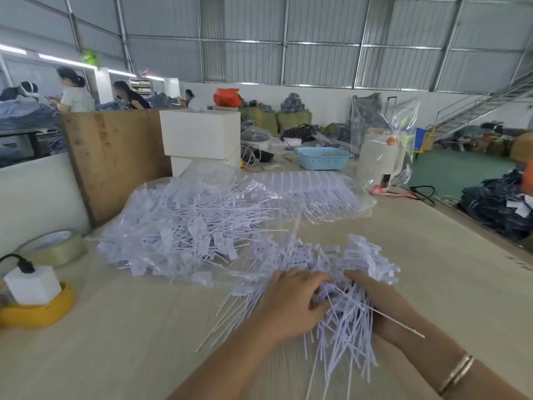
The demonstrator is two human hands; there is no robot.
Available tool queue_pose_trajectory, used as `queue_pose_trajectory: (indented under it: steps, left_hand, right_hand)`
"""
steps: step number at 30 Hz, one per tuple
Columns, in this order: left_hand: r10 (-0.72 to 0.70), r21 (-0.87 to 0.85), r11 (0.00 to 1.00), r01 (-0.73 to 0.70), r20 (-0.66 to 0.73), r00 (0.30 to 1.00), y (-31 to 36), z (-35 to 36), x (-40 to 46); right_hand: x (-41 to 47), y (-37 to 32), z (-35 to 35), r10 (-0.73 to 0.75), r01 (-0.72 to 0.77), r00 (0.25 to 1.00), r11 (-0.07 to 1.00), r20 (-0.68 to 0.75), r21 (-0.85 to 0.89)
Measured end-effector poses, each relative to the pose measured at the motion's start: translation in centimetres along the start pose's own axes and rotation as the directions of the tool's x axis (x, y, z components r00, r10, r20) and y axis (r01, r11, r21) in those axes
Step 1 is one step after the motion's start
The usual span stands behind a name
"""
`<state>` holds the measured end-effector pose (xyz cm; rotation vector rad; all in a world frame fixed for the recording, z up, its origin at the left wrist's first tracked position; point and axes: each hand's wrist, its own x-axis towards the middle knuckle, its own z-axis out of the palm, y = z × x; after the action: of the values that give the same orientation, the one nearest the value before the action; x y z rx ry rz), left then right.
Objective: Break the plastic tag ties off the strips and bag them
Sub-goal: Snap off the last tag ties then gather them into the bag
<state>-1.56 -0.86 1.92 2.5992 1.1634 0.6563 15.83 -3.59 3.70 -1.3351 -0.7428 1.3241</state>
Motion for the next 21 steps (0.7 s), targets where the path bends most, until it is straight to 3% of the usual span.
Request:
queue_pose_trajectory:
  steps: [5,10,15,18,21]
  left_hand:
    - [0.018,0.015,1.000,-0.016,-0.130,0.991,0.4,-0.1,1.3]
    - [0.087,0.082,0.994,-0.072,-0.186,0.979,-0.4,-0.3,1.1]
    - [0.145,0.220,0.970,-0.102,-0.188,0.971,-0.9,-1.0,0.9]
    - [0.102,0.122,0.989,-0.077,-0.215,0.971,-1.1,-0.9,0.8]
    - [0.138,-0.146,0.974,-0.172,-0.219,0.966,-0.7,-0.8,0.9]
  right_hand:
    - [-0.1,-0.8,0.5,0.076,-0.054,0.985,0.989,0.154,-0.139]
    - [0.1,-0.5,0.3,0.050,-0.041,0.997,0.986,0.052,-0.163]
    - [0.5,-0.7,-1.5,0.077,-0.079,0.995,0.996,-0.066,-0.038]
    - [0.3,-1.2,-2.0,0.084,-0.081,0.995,0.995,-0.059,0.050]
    - [0.2,-1.2,-1.7,0.083,-0.081,0.996,0.995,-0.021,0.065]
